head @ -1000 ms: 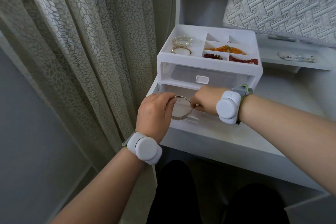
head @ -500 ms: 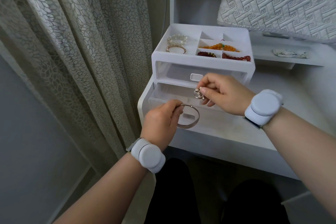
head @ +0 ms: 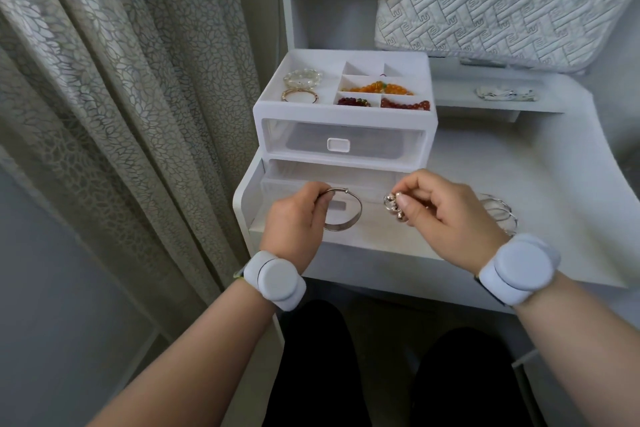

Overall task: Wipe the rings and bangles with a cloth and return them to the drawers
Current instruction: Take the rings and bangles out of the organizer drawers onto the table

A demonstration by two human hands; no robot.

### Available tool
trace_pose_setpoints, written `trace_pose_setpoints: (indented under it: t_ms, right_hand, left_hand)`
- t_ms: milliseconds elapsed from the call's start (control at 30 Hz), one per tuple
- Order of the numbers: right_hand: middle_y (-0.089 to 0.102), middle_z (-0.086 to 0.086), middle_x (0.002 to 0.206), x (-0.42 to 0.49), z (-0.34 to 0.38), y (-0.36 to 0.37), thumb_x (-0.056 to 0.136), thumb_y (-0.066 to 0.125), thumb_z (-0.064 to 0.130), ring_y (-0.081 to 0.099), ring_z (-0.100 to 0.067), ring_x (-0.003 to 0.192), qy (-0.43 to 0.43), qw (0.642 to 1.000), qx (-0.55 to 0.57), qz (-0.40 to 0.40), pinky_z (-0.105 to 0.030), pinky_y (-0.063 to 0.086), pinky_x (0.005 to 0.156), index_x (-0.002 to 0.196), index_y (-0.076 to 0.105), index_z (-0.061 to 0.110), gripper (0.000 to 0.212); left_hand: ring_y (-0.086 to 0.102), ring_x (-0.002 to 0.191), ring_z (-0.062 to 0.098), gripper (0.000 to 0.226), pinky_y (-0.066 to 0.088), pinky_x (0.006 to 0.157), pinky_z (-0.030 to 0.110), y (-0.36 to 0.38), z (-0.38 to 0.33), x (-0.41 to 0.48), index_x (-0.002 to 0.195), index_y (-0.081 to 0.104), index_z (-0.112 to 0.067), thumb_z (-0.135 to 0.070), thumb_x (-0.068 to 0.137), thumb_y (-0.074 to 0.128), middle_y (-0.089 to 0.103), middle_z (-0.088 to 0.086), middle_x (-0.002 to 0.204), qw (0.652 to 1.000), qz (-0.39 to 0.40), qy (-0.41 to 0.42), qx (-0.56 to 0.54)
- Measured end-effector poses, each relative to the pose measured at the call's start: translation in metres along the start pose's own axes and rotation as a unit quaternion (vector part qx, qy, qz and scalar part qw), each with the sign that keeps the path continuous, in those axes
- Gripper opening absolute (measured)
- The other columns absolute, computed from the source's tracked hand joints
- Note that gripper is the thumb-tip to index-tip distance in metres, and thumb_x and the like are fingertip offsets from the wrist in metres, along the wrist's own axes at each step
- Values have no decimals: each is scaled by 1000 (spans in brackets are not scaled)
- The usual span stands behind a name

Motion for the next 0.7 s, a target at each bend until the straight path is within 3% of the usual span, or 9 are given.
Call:
trace_pose_setpoints:
  t_ms: [167,300,467,700]
  right_hand:
    - [71,1,92,1,-14,4,91,55,14,63,-6,80,27,997,-72,14,-7,41,71,94,61,14,6]
    - [65,-7,113,7,-22,8,93,54,16,60,-20,101,33,992,-114,37,-12,34,71,95,61,13,8]
    - [61,-9,122,12,-28,8,94,52,13,49,-18,122,33,991,-126,39,10,17,75,96,61,6,12]
    - [59,-4,126,14,-34,7,94,51,14,43,-10,127,32,992,-116,41,4,21,77,97,61,8,12]
  left_hand:
    - [54,59,18,17,42,56,27,8,-1,13,97,62,-8,-20,95,50,59,1,66,1000,23,-8,9]
    - [54,62,22,17,41,58,31,16,3,25,97,60,-6,-18,95,49,58,2,69,999,40,-1,21]
    - [55,68,27,20,42,63,34,22,9,35,102,60,-4,-17,96,46,62,9,75,998,50,-24,22]
    - [51,64,22,20,36,58,28,21,10,40,99,61,-4,-17,96,47,60,6,73,998,44,-36,31]
Point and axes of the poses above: each hand's wrist, its own x-axis towards the middle knuckle, its own y-axis out of the palm, z = x × y, the point moved 3 cm from there along x, towards the middle knuckle
